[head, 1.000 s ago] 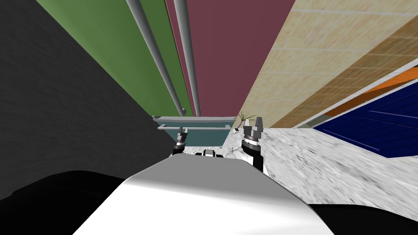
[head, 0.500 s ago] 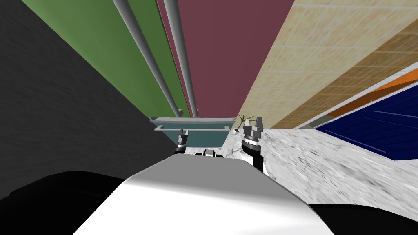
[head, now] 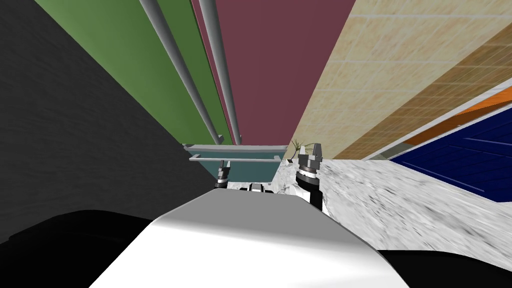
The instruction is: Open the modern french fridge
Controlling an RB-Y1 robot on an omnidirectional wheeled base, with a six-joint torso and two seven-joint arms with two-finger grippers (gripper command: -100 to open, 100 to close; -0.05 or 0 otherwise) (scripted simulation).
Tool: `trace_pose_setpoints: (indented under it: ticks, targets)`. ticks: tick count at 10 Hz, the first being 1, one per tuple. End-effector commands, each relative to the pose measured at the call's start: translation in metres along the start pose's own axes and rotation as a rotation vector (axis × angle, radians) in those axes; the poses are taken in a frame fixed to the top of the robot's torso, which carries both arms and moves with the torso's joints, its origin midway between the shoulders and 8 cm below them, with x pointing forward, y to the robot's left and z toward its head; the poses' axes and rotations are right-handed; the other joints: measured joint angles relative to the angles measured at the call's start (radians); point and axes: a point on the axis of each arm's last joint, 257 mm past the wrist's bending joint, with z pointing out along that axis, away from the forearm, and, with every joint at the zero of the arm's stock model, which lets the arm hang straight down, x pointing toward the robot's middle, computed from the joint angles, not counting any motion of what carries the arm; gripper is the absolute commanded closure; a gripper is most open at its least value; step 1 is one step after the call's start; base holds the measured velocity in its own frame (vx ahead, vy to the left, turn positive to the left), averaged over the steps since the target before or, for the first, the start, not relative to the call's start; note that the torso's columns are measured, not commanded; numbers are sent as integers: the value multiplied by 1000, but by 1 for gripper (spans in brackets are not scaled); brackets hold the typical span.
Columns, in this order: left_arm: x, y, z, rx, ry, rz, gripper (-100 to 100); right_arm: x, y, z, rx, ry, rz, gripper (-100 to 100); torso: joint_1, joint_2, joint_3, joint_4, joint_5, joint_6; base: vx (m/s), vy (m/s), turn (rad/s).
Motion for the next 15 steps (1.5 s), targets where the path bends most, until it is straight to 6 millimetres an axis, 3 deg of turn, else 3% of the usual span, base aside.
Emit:
trace_pose_setpoints:
  ticks: [1,5,13,15]
  targets:
    - [2,13,-12,-23,-6,-12,-100,0,0,0,0,0,0,0,1,-2,-1,-1,1,1,26,-25,10]
    - [0,22,-21,-41,-12,-14,-100,0,0,0,0,0,0,0,-1,-4,-2,-1,0,2,17,-20,-2]
    - [-4,45,-61,-83,-29,-32,-100,0,0,0,0,0,0,0,-1,14,7,8,-5,-5,49,-39,0]
    - [-7,47,-45,-81,-25,-31,-100,0,0,0,0,0,0,0,-1,12,6,7,-5,-5,0,-15,9]
